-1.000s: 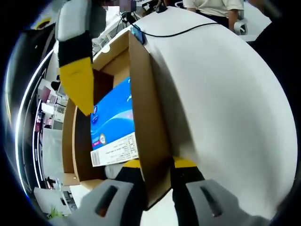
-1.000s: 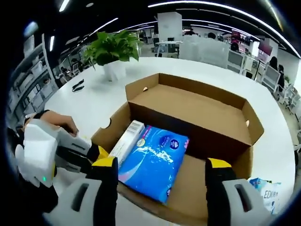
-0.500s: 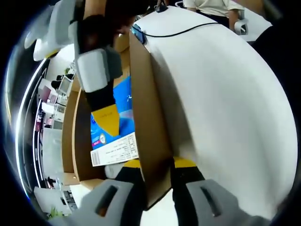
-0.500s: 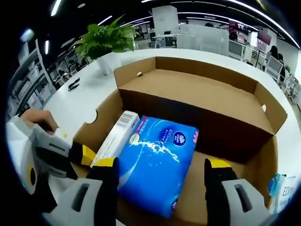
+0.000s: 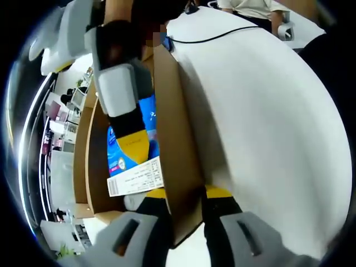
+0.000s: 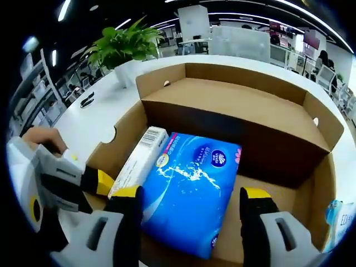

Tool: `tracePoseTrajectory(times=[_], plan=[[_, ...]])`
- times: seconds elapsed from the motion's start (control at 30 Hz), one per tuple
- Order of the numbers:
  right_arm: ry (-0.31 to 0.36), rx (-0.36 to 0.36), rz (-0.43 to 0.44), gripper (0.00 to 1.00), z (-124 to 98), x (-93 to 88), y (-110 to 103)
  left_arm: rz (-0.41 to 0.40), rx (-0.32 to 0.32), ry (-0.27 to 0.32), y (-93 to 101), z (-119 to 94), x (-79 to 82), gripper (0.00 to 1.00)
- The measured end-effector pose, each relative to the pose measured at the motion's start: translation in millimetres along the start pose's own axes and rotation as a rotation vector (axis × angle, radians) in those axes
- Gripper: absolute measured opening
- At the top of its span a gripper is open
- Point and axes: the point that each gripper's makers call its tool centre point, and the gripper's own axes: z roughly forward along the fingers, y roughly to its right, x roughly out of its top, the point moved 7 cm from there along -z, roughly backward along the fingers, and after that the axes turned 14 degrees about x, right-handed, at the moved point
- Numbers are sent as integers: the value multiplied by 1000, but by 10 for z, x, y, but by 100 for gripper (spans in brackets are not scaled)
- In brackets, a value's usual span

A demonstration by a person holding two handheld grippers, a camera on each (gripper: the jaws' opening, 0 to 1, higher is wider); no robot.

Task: Operate the shoe box by opening the lid, removing the specified soft item, and placing it in the target area until the item is outside and the box remains undamaged.

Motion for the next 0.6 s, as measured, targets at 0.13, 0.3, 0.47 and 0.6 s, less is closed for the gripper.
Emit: tracePoseTrajectory(times=[0.13, 0.3, 0.47, 0.6], plan=[[4, 18, 21, 68, 28, -14, -12, 0, 2, -3, -7, 8, -7, 18], [18, 26, 33, 66, 44, -26, 1, 3, 4, -4, -4, 5, -7, 18], [41, 38, 48, 66, 34, -45, 28, 5, 5, -2, 0, 3, -3, 18], [55, 32, 66, 66, 6, -51, 97, 4, 5, -3, 0, 2, -1, 18]])
